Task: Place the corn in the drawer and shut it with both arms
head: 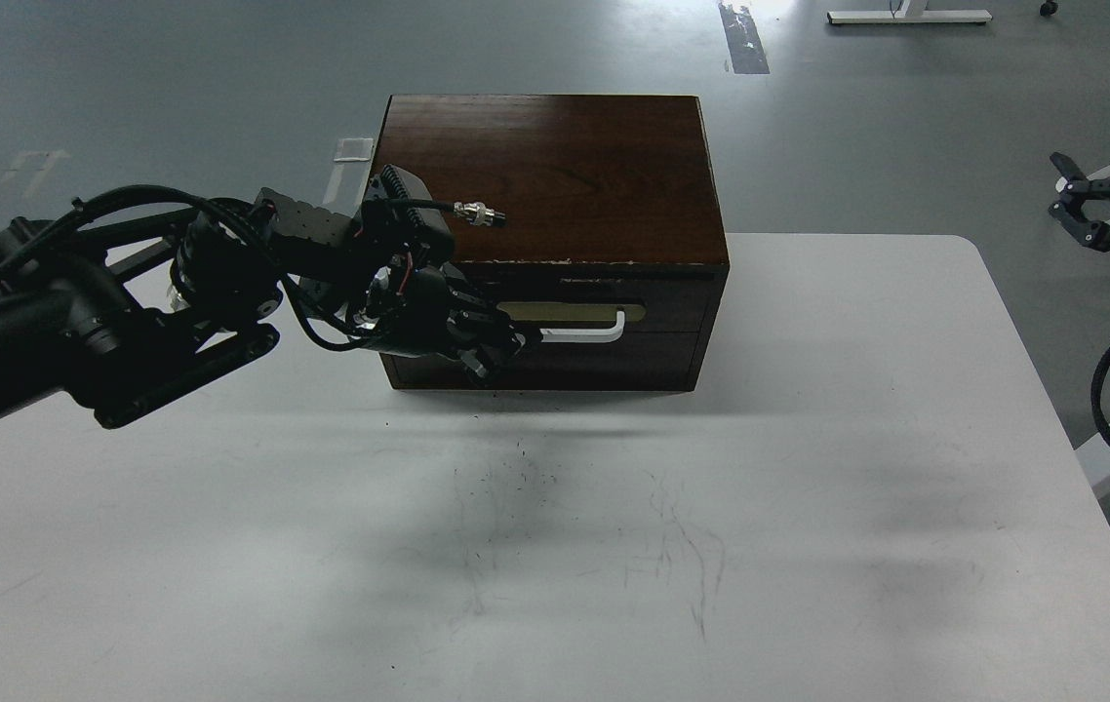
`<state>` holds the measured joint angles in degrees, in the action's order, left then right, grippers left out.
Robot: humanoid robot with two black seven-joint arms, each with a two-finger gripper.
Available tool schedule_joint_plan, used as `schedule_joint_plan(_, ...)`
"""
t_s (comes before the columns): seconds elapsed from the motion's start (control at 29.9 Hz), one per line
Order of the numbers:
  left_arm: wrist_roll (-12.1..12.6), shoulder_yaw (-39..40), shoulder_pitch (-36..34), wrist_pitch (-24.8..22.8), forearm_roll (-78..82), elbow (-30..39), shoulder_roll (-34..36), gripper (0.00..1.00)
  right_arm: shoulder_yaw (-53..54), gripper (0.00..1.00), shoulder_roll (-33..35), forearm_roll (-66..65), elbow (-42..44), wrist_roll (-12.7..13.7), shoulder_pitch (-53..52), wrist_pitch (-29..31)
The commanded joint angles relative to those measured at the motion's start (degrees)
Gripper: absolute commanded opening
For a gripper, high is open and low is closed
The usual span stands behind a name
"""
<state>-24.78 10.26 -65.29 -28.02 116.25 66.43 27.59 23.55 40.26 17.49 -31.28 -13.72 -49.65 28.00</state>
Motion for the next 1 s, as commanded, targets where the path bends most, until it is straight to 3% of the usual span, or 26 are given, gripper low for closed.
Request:
schedule_joint_plan(0.0, 0.0, 0.0, -0.2, 0.0, -0.1, -0.4, -0.2, 0.0, 0.0, 1.0, 0.0, 0.0, 0.0, 0.0, 0.2, 0.0)
schedule_joint_plan(0.67, -1.5, 0.8, -1.5, 0.0, -7.6, 6.4, 3.2, 0.0, 0.2, 1.0, 0.2, 0.0, 0.0, 0.0, 0.2, 0.0)
schedule_joint_plan(0.77, -3.1, 1.4, -2.9, 0.0, -18.0, 6.5, 6.4, 0.0, 0.2, 1.0, 0.4, 0.0, 0.1, 0.0, 0.2, 0.0)
schedule_joint_plan(0.97, -3.2, 2.8, -5.0, 0.0, -41.9, 4.4, 14.2, 0.0, 1.1, 1.0, 0.6, 0.0, 0.0, -0.3, 0.1, 0.0)
